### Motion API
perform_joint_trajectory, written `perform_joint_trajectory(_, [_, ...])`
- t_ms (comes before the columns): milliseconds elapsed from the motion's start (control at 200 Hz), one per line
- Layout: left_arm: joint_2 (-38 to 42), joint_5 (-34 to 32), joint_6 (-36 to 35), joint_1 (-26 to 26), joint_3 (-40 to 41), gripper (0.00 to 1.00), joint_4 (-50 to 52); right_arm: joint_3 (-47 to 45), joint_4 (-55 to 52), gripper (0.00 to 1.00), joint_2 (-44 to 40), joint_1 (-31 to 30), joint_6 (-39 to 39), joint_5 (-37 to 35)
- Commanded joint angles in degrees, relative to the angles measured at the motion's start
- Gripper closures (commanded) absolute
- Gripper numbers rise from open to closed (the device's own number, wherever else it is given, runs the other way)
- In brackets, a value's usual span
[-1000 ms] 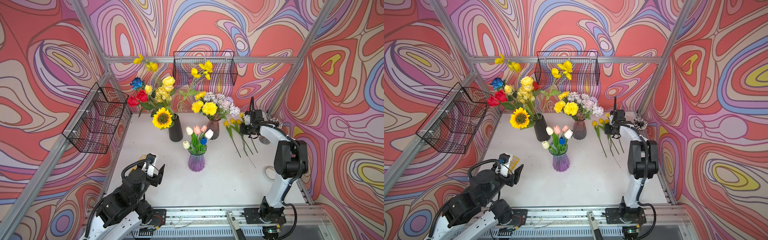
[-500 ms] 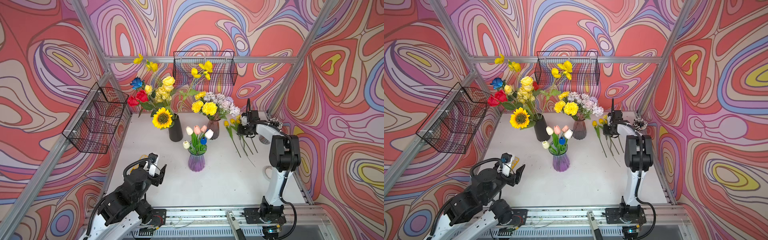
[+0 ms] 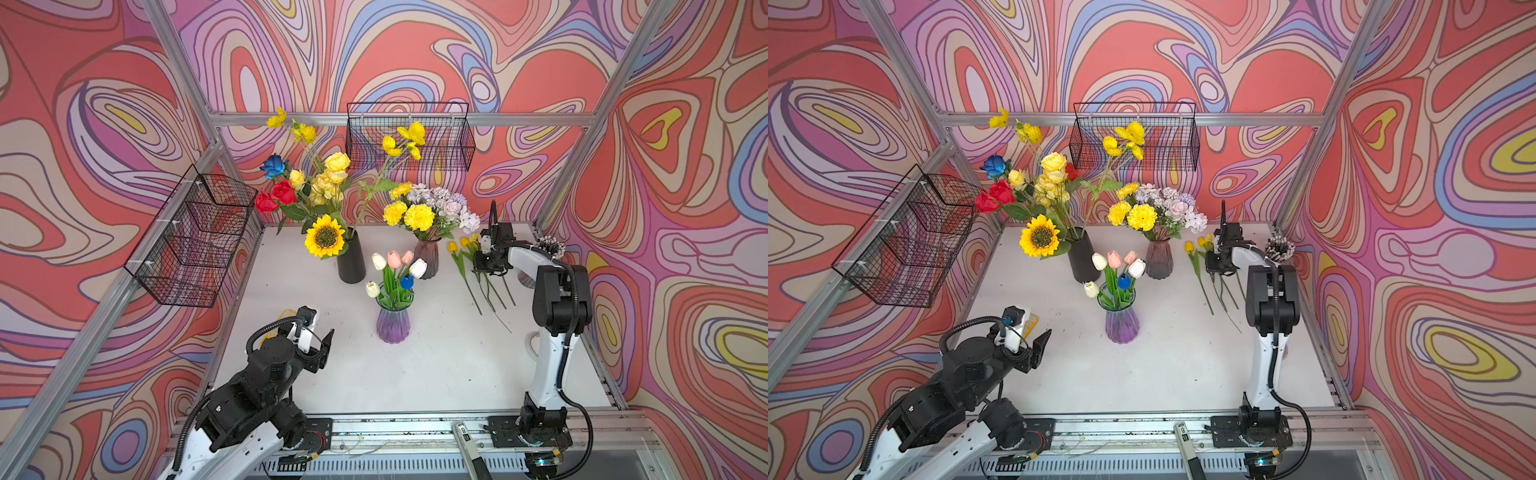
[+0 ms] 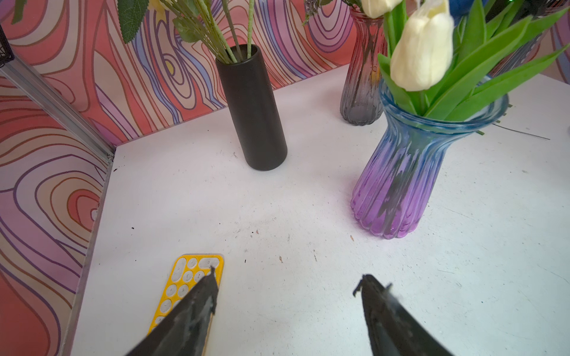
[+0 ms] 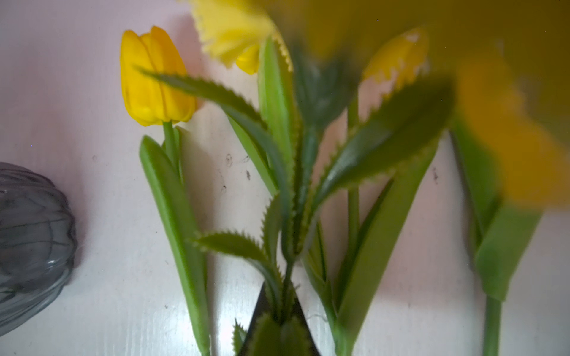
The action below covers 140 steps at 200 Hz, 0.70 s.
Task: Pick out yellow flowers from the vase
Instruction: Place the flower at the center of the board.
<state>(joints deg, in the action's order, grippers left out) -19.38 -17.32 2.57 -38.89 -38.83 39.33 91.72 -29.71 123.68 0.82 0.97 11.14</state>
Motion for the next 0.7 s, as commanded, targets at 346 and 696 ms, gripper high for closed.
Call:
perform_joint_trajectory(346, [-0.4, 0.6, -0.5, 0.3, 0.7, 0.23, -1.1, -0.1, -2.8, 0.75, -5.1, 0.4, -1.4, -3.6])
perform_joint_trajectory(696, [-0.4, 0.2, -0.4, 0.3, 0.8, 0.23, -1.2, -6.1, -1.0, 0.60, -19.8, 0.5, -0.2, -3.9])
